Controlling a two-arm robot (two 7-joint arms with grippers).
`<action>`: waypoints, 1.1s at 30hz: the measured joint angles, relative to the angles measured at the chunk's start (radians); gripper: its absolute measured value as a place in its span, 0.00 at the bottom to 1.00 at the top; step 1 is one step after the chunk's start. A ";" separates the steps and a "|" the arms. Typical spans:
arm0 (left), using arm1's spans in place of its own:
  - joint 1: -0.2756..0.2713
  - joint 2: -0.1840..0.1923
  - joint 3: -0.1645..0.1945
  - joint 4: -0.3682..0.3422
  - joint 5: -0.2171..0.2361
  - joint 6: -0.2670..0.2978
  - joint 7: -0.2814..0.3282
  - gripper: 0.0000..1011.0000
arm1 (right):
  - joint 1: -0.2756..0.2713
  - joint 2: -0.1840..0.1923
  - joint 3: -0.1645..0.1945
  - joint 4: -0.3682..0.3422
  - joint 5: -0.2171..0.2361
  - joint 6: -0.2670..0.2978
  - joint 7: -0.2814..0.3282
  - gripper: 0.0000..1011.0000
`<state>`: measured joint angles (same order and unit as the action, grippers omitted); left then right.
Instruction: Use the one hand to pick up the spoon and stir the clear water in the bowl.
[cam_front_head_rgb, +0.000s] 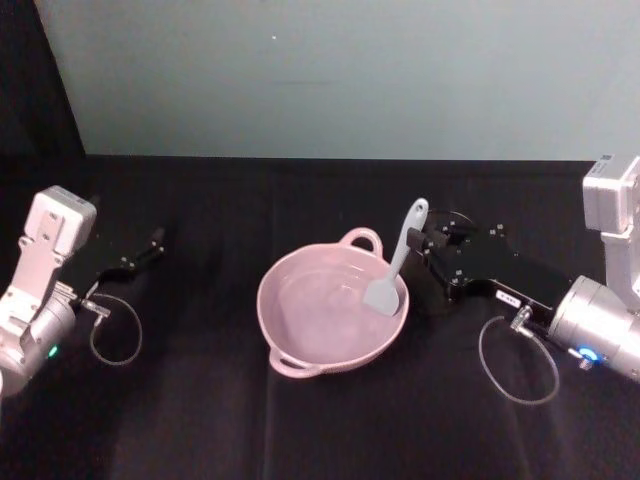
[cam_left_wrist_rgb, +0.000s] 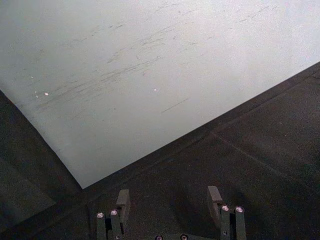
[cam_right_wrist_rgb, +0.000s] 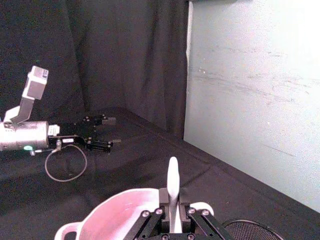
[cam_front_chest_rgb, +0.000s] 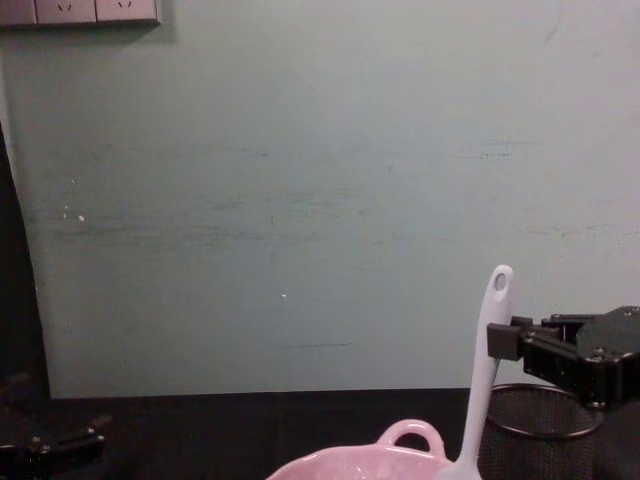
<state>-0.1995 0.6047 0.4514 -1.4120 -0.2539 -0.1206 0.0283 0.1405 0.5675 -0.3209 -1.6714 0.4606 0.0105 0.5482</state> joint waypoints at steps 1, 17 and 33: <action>0.000 0.000 0.000 0.000 0.000 0.000 0.000 1.00 | 0.000 0.000 0.000 0.000 0.000 0.000 0.000 0.12; 0.000 0.000 0.000 0.000 0.000 0.000 0.000 1.00 | 0.033 -0.059 -0.024 0.010 0.026 -0.060 -0.043 0.12; 0.000 0.000 0.000 0.000 0.000 0.000 0.000 1.00 | 0.106 -0.155 -0.107 0.145 -0.063 -0.123 -0.054 0.12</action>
<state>-0.1996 0.6047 0.4514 -1.4120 -0.2539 -0.1205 0.0283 0.2461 0.4125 -0.4281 -1.5264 0.3972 -0.1121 0.4945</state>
